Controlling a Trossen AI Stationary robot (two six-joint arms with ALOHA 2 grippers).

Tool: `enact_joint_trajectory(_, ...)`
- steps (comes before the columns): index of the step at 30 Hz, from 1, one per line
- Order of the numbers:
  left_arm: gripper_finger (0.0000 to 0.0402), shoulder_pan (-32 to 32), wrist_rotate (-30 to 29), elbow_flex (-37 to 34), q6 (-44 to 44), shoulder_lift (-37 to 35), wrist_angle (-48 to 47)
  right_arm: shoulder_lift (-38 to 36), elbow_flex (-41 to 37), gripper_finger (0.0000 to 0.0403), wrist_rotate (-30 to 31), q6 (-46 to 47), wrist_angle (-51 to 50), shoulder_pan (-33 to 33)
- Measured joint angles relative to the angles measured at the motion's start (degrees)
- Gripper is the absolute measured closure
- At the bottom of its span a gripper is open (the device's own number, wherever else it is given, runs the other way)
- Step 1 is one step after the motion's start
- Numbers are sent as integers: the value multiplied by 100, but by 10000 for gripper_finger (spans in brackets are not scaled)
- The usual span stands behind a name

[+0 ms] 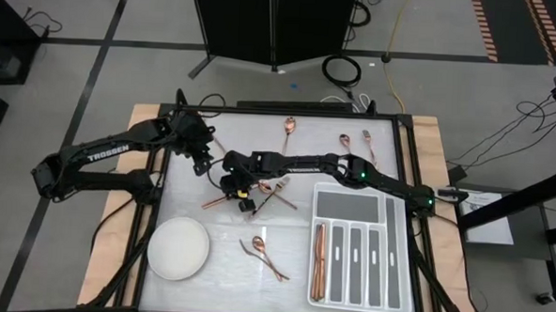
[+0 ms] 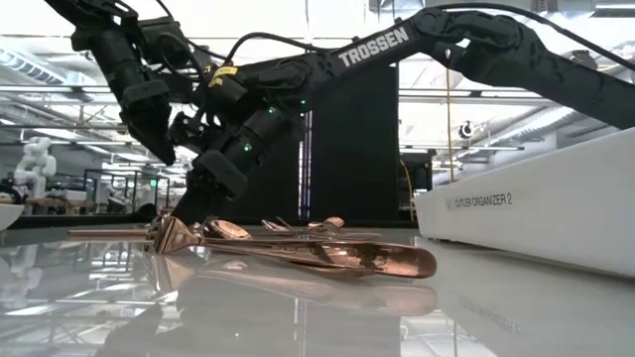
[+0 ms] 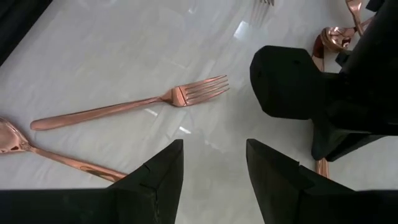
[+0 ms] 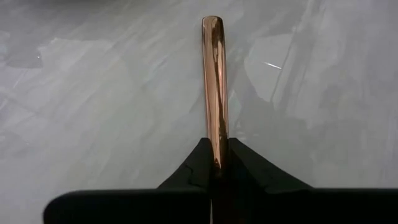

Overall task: Sort silverware
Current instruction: Put the brown knife in the white silverware organizer

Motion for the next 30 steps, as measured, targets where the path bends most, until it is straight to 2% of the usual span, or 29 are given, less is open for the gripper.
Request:
enact_joint_trajectory(16, 228, -22, 2, 0, -3, -1, 7, -258, -14, 375, 179, 40, 353, 29)
enact_joint_trajectory(23, 228, -26, 2, 0, 69, -2, 28, -878, -9, 375, 1, -538, -658, 25)
enact_joint_trajectory(26, 228, -26, 3, 0, 110, 0, 60, -1236, 5, 375, -479, -667, -1300, -2)
enact_joint_trajectory(30, 228, -26, 2, 0, 141, -2, 97, -1668, 5, 380, -1207, -839, -2813, -56)
